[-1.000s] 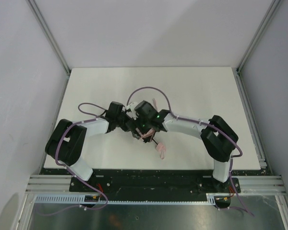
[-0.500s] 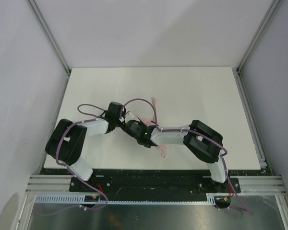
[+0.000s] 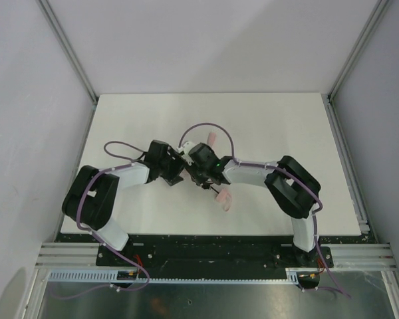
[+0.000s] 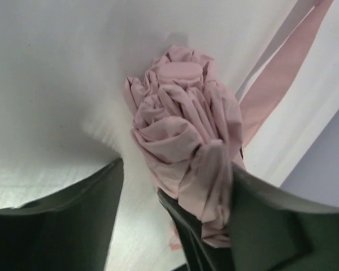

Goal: Put away the umbrella

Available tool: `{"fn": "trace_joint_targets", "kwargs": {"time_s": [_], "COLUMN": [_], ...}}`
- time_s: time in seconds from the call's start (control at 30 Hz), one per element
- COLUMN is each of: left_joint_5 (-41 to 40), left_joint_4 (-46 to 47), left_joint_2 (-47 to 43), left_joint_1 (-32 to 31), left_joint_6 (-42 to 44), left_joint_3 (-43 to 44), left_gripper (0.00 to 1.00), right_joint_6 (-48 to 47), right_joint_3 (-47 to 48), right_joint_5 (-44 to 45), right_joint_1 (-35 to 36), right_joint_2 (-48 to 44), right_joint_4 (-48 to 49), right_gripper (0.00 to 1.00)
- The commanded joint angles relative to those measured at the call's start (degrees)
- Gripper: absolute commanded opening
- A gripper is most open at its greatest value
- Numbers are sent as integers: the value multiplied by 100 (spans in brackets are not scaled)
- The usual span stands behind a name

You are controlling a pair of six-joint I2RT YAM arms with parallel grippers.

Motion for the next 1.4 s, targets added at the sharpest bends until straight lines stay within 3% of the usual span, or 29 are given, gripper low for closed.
{"fn": "trace_joint_targets", "kwargs": {"time_s": [0.0, 0.07, 0.13, 0.27, 0.5, 0.67, 0.93, 1.0, 1.1, 1.17, 1.27, 1.37], "left_joint_5": [233, 260, 268, 335, 40, -223, -377, -343, -250, -186, -115, -49], "left_joint_4": [-875, -871, -870, -870, -862, -863, -862, -867, -867, -864, -868, -868], "left_joint_2": [-381, -463, -477, -205, 309, 560, 658, 658, 697, 714, 708, 722], "left_joint_1": [22, 76, 80, 1, -241, -246, -265, -268, -269, -269, -269, -268], "left_joint_6": [678, 744, 780, 785, 633, 696, 738, 704, 653, 623, 584, 537], "left_joint_3": [-67, -53, -36, -3, -35, 69, 6, -2, -20, -33, -40, -55], "left_gripper": [84, 96, 98, 99, 97, 81, 25, 11, 2, 1, 0, 0], "right_joint_6": [364, 371, 403, 582, 831, 866, 1039, 1181, 1240, 1227, 1069, 836], "right_joint_3": [-496, -497, -498, -488, -451, -415, -201, -182, -138, -103, -34, -20], "right_joint_5": [-2125, -2597, -3156, -4234, -5215, -5583, -5601, -5239, -4517, -4111, -3292, -2385], "right_joint_1": [-638, -780, -925, -1258, -1597, -1778, -1898, -1879, -1810, -1747, -1542, -1239], "right_joint_2": [761, 815, 870, 1079, 1424, 1504, 1339, 1124, 723, 410, -117, -564], "right_joint_4": [-759, -762, -726, -593, -439, -438, -512, -444, -466, -505, -611, -681], "right_gripper": [0, 0, 0, 0, 0, 0, 2, 13, 28, 46, 81, 93]}}
